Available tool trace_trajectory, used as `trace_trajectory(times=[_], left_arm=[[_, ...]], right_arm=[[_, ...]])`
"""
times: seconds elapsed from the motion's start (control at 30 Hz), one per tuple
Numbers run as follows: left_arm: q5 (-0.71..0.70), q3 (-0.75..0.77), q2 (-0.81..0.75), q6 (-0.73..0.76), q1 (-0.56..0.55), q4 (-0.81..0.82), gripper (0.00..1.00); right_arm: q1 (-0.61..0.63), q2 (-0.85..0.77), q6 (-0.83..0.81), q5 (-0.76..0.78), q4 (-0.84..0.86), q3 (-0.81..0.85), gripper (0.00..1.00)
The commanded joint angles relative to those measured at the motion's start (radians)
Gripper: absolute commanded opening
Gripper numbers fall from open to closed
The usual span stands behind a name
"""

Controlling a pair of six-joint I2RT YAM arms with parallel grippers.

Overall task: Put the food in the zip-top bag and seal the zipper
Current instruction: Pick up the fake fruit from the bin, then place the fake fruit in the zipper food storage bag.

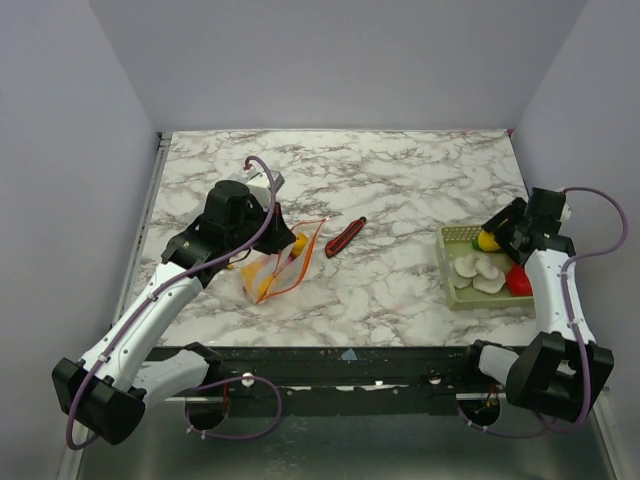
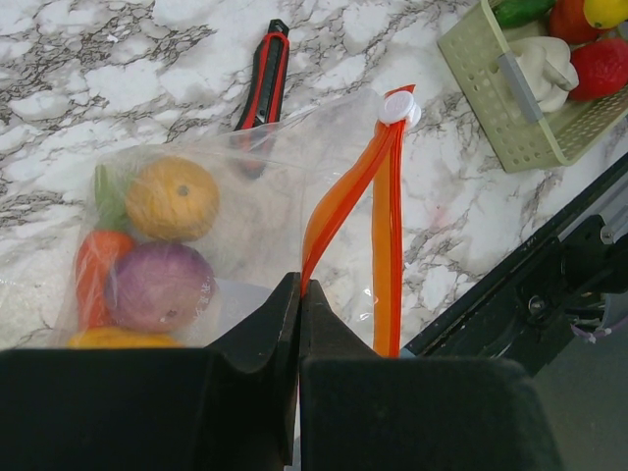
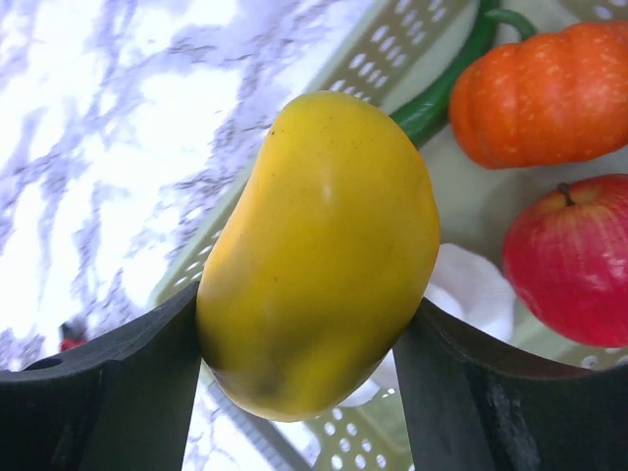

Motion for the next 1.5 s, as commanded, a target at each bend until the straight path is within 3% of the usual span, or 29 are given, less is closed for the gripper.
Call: trace_trajectory(times=[0.0,0.13,0.33,0.43,0.7,1.07,1.33,1.47], left_arm=[[0.010,-0.005,0.000,-0.002,0.006,0.018,0.00],[0.008,-0.004,-0.003,-0.004,0.006,0.019,0.00],[-0.011,-0.003,-0.007,-0.004,0.015,0.017,0.00],[-0.041,-0.005,-0.022,-0.007,0.019,0.019,0.00],[-0.116,-0.021,-0.066,-0.030,0.038,0.034,0.00],[-0.154,-0.039,-0.101,-0.048,0.042,0.059,0.00],[-0.163,-0.044,-0.119,-0.056,0.043,0.063,0.00],[-0.155,-0.042,-0.117,-0.059,0.045,0.064,0.00]], right_arm=[[0.002,-0.064,-0.020,-0.246,-0.032,0.061,0.49],[0.119,-0.092,0.013,-0.407,-0.017,0.087,0.49],[0.516,-0.105,0.114,-0.455,0.109,0.143,0.49],[0.657,-0.077,0.157,-0.520,0.190,0.164,0.49],[1.135,0.076,0.227,-0.454,0.415,0.224,0.49],[1.242,0.260,0.442,-0.501,0.910,0.172,0.47],[1.253,0.292,0.553,-0.378,1.061,0.026,0.46],[1.264,0.306,0.548,-0.305,0.959,0.023,0.46]])
